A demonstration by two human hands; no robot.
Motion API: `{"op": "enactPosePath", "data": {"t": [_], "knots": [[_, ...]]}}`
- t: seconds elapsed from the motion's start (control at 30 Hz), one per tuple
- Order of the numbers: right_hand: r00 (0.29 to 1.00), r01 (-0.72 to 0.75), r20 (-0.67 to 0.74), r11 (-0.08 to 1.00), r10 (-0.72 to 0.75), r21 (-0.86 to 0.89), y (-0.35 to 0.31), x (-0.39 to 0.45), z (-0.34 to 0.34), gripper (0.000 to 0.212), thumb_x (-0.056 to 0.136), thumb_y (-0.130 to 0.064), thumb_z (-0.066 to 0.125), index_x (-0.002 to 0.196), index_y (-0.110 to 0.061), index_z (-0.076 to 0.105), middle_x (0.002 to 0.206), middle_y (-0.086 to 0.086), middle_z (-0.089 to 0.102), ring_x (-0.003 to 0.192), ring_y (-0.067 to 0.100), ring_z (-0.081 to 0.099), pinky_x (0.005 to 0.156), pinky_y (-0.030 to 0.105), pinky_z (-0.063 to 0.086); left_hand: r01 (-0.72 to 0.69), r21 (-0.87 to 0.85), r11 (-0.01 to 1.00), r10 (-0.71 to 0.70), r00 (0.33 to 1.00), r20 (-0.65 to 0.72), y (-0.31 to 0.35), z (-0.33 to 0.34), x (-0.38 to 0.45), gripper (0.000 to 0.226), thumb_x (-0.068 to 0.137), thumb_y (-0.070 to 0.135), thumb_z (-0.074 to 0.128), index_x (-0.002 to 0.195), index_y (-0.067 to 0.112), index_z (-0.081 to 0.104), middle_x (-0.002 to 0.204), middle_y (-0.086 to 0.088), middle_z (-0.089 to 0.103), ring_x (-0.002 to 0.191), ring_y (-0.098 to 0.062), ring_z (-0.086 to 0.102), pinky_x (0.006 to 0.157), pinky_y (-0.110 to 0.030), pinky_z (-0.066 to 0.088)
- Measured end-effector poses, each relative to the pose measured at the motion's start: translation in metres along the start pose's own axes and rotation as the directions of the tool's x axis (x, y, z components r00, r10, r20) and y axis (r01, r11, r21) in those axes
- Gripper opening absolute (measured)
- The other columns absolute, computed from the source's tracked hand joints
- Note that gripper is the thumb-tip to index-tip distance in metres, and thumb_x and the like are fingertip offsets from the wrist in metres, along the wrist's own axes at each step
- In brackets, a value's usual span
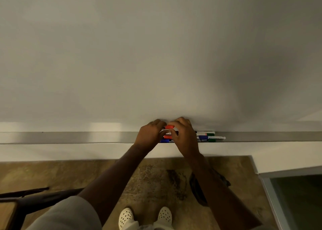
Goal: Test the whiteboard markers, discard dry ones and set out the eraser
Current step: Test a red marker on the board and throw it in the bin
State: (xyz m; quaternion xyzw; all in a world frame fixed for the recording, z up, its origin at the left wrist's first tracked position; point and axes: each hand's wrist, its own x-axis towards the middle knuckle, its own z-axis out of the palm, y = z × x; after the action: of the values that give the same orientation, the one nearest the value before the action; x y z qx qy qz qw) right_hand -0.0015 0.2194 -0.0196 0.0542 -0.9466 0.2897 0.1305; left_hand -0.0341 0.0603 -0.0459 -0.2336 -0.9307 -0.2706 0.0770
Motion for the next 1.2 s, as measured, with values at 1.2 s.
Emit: {"op": "enactPosePath", "data": {"t": [1.2], "knots": [[0.842, 0.059, -0.121, 0.134, 0.525, 0.989, -0.261, -0.014, -0.142, 0.024, 0.098, -0.030, 0.056, 0.104, -0.010, 0.069, 0.089, 0.012, 0.078, 0.077, 0.026, 0.075, 0.065, 0.030, 0.059, -0.281, -0.960, -0.004, -0.266, 0.925, -0.270, 0.128, -0.250, -0.032, 0.032, 0.096, 0.021, 0.054, 0.125, 0.009, 0.062, 0.124, -0.012, 0.071, 0.118, -0.030, 0.066, 0.099, -0.039, 0.054]]}}
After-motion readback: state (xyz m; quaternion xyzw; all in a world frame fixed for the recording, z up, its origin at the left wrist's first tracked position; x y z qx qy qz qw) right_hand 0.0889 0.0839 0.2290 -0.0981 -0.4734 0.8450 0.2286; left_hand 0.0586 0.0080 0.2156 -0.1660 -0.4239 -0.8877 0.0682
